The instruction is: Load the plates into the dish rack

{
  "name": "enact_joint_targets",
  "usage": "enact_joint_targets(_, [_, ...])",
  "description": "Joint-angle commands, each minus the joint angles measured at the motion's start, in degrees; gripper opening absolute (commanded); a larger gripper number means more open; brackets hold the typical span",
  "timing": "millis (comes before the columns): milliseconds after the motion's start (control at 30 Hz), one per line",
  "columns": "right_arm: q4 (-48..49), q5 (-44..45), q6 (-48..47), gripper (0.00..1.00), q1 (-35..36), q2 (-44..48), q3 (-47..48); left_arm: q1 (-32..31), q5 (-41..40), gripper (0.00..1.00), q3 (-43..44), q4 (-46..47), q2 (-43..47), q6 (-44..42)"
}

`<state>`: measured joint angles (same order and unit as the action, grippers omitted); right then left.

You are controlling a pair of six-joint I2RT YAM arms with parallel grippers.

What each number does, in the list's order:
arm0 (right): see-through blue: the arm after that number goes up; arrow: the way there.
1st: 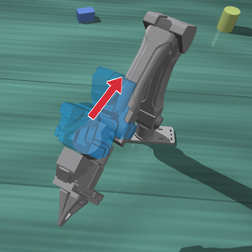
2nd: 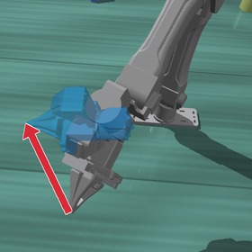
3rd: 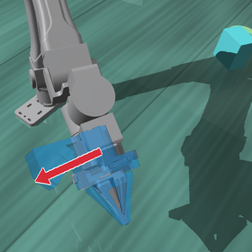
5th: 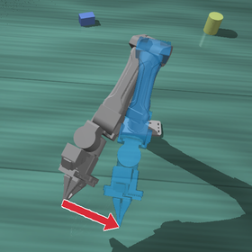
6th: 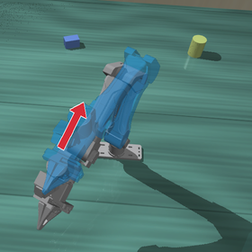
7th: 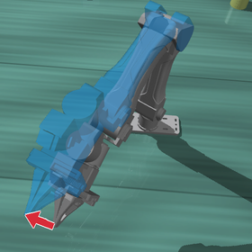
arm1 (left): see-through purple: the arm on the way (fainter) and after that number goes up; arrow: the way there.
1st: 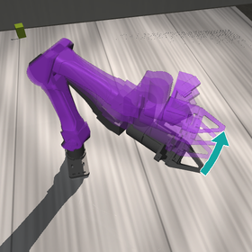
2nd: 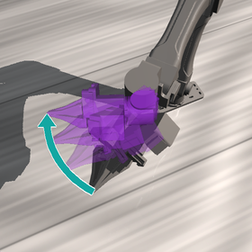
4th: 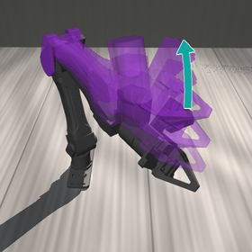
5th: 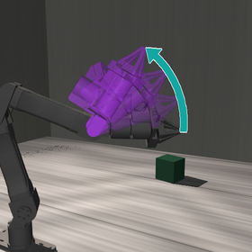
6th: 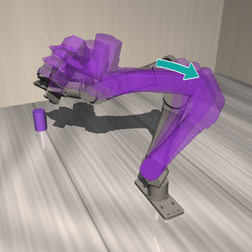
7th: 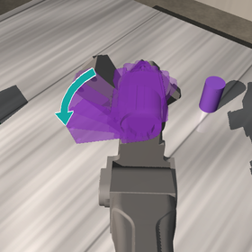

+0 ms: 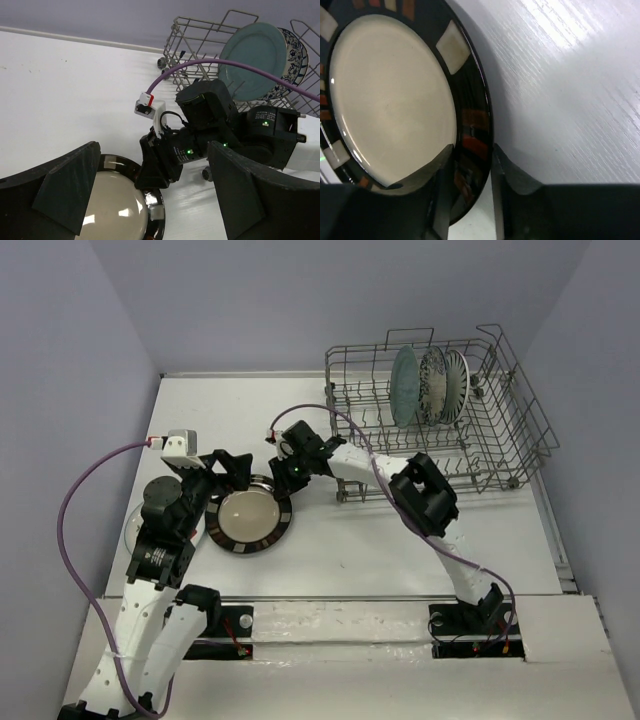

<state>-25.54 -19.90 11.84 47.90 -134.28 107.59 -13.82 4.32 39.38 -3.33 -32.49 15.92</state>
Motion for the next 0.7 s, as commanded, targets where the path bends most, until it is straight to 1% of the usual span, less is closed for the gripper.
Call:
enact_joint_targets(0, [2.2,-0.6,0.6,0.21,-0.4,3.2,-6.9,-0.3,0.2,0.99,2.2,1.9,0.4,-0.1])
enact_joint_targets(67, [3.0,0.4,0.7,0.14,-0.4,4.5,-9.6,-0.3,0.3,0.99,2.1,2.0,0.5,0.1])
enact_joint_targets(100, [3.4,1.0,0.7,0.07,-0.4,6.0,-10.2,-0.3,0.2,0.99,2.1,1.9,0.6,0.1])
enact_joint_targets(333, [5.0,3.9,1.3,0.07,-1.0,13.3,-13.2,-0.2,1.2,0.99,1.5,2.8,0.2,0.9])
enact_joint_targets(467, [6.3,5.0,2.7,0.07,-1.0,20.0,-14.2,-0.2,3.2,0.99,1.1,3.9,-0.1,1.4])
enact_joint_targets(600, [10.6,2.9,6.3,0.07,-3.2,24.9,-16.3,0.2,6.7,0.99,0.7,5.4,-1.0,2.1])
enact_joint_targets(667, [12.6,-0.3,9.2,0.07,-4.3,26.3,-17.1,0.6,8.4,0.99,0.4,6.2,-1.9,2.5])
